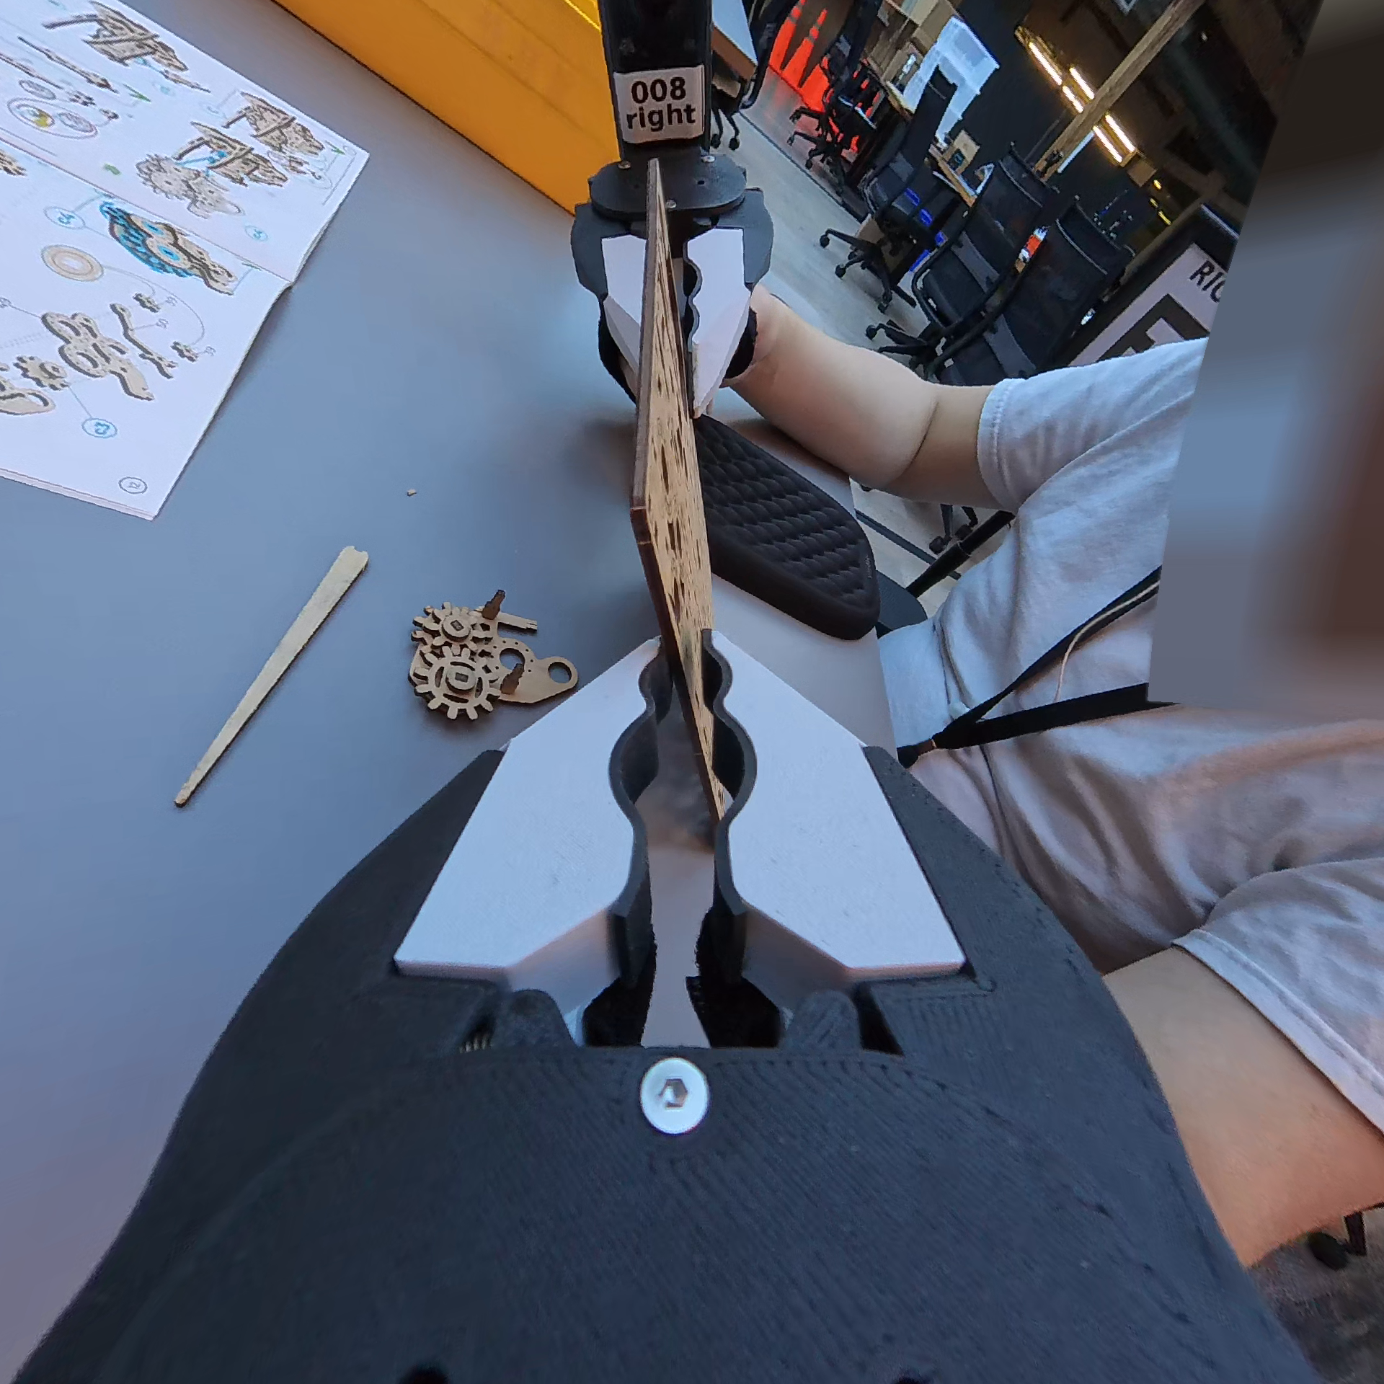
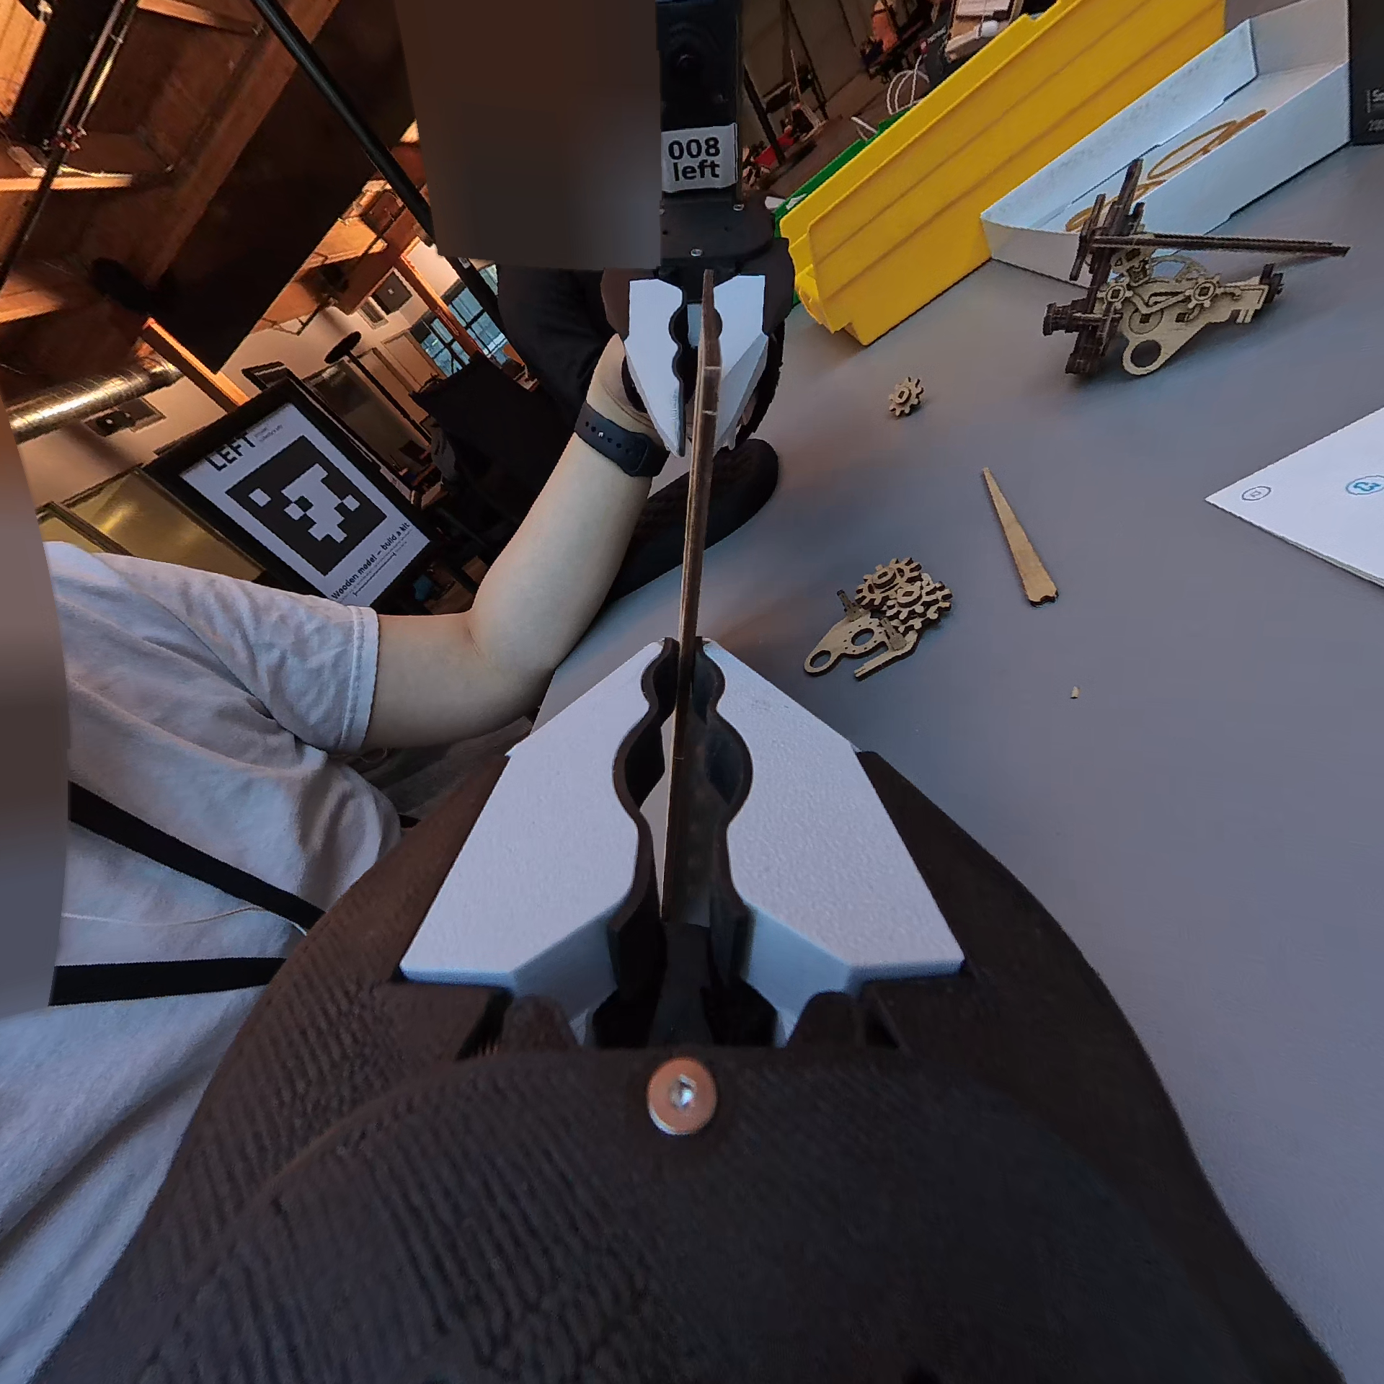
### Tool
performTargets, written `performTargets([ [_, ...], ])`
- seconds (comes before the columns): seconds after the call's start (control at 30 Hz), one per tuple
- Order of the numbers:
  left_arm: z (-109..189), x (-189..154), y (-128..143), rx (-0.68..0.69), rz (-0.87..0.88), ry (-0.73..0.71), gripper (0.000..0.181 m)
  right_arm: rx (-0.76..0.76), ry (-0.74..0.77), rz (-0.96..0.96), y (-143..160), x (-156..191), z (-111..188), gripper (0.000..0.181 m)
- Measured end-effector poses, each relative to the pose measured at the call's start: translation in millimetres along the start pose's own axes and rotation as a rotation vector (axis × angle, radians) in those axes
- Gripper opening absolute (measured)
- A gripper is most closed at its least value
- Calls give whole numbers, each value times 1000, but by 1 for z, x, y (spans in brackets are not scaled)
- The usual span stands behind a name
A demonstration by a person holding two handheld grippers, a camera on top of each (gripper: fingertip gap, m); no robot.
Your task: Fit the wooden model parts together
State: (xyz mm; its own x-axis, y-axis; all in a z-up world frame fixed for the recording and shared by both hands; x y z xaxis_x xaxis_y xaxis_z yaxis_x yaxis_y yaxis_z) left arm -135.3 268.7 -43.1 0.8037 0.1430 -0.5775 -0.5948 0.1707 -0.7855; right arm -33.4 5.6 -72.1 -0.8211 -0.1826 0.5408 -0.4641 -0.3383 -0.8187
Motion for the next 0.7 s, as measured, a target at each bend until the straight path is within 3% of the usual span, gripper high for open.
performTargets([
  [0.4,0,3,-4,-13,43,16,1,-30,-10,-58,-1,-6,2,1],
  [0.53,1,3,-3,-2,44,5,0,-71,-27,-109,-3,-12,8,13],
  [0.7,1,2,-3,2,39,1,0,-22,19,-32,-2,-11,8,22],
])
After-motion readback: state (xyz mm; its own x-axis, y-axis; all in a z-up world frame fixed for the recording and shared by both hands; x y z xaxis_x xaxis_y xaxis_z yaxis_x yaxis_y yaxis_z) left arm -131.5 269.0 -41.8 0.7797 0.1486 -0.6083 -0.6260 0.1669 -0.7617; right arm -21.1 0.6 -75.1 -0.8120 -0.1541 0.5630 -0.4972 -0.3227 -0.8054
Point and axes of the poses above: each gripper's, where its closed fingertips meet, z back along the fingers, y out of its underside, x = y × z across the jaws, the point moved 9 cm from there along z, back along the fingers, and after that the axes turned 11 degrees about y, right-handed, at the moved point
